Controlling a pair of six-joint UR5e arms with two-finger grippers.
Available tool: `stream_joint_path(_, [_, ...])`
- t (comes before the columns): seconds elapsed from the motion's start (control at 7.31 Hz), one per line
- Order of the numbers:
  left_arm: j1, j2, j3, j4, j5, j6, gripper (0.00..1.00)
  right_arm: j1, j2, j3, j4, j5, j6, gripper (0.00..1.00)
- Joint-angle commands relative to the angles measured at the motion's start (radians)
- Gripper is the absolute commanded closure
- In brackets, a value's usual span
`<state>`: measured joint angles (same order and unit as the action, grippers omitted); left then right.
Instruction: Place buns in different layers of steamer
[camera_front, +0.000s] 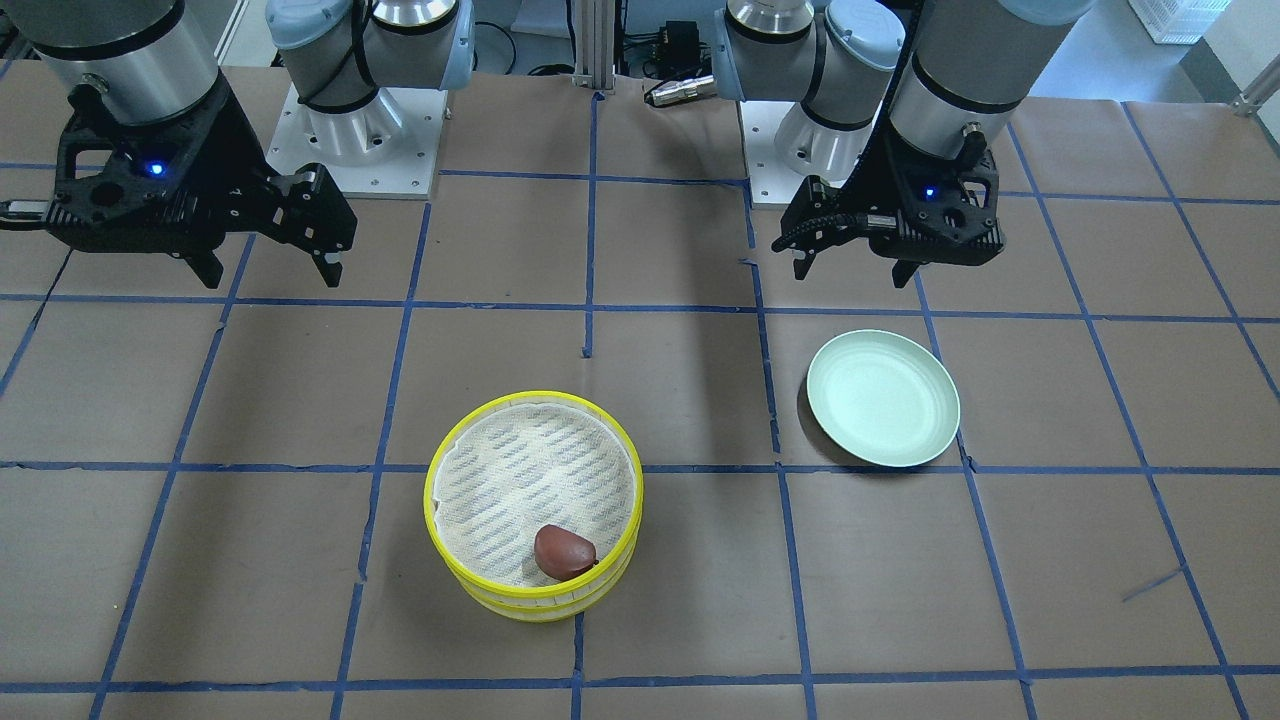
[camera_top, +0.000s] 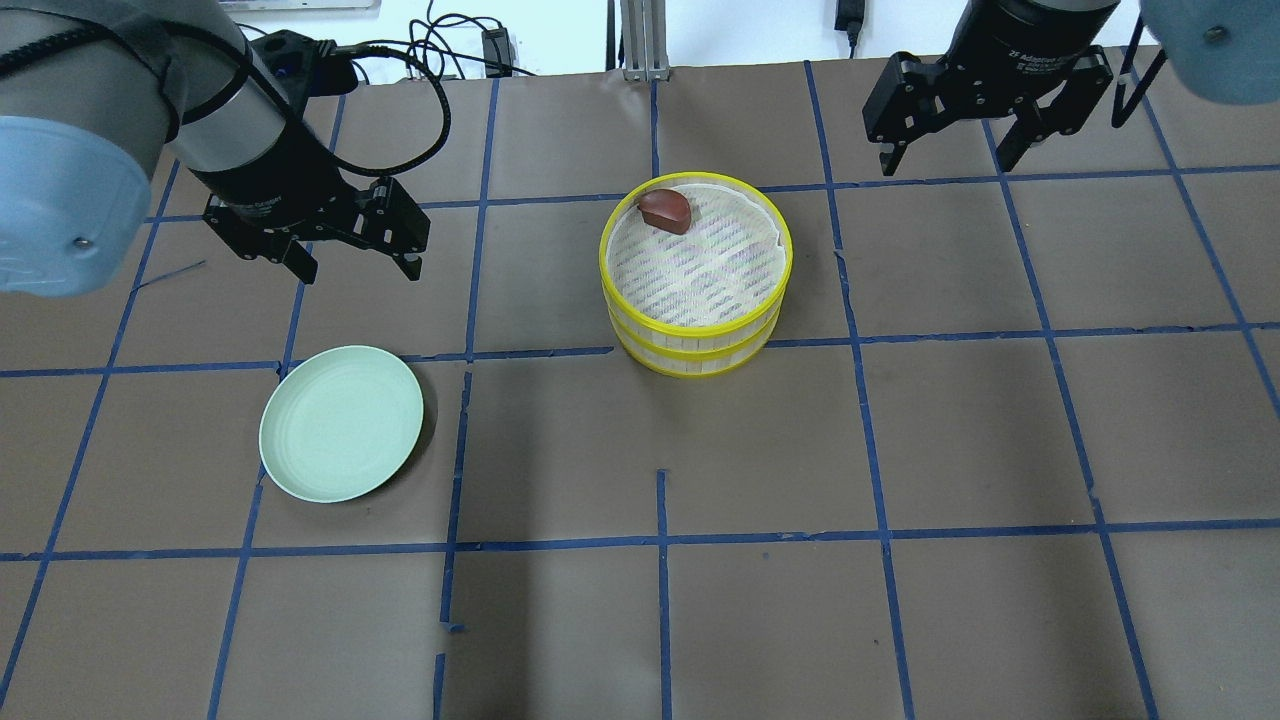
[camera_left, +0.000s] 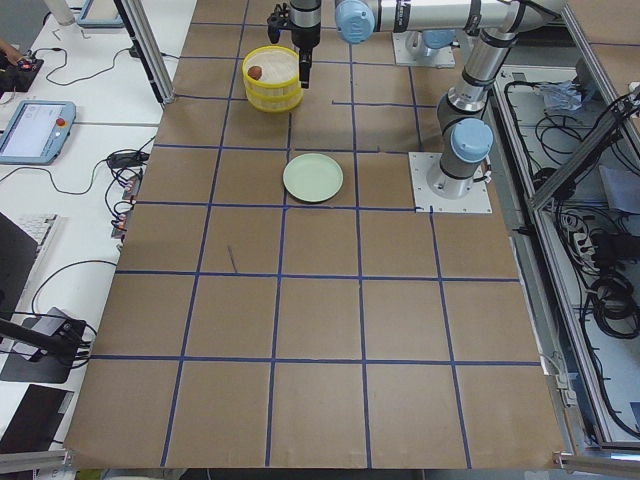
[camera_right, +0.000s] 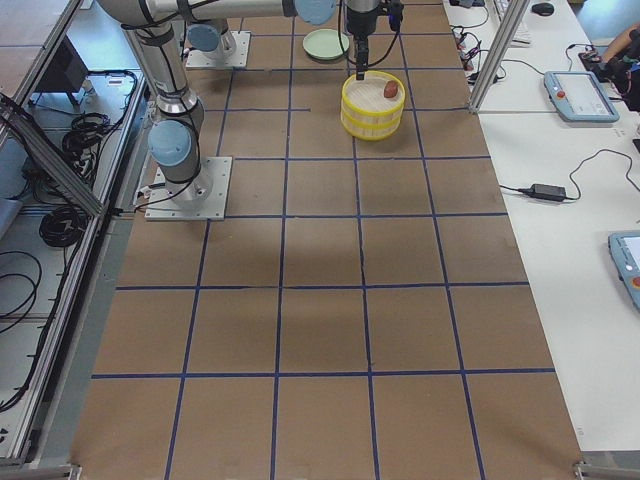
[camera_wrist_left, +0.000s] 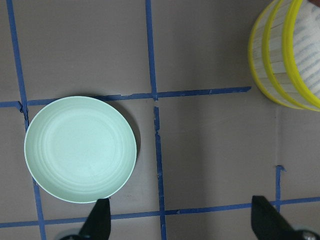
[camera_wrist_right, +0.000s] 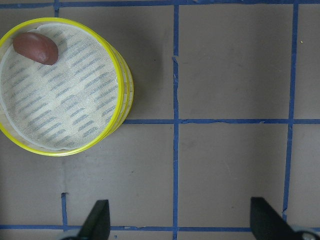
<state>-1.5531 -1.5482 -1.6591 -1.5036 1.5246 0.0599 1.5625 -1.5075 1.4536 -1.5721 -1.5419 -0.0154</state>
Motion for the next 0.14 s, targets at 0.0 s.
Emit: stream_joint_path(0.0, [0.005,0.005,-0.011,-0.009,0.005,0.000,0.00,0.001,0.000,0.001,-0.003,-0.003,-0.001,0.00])
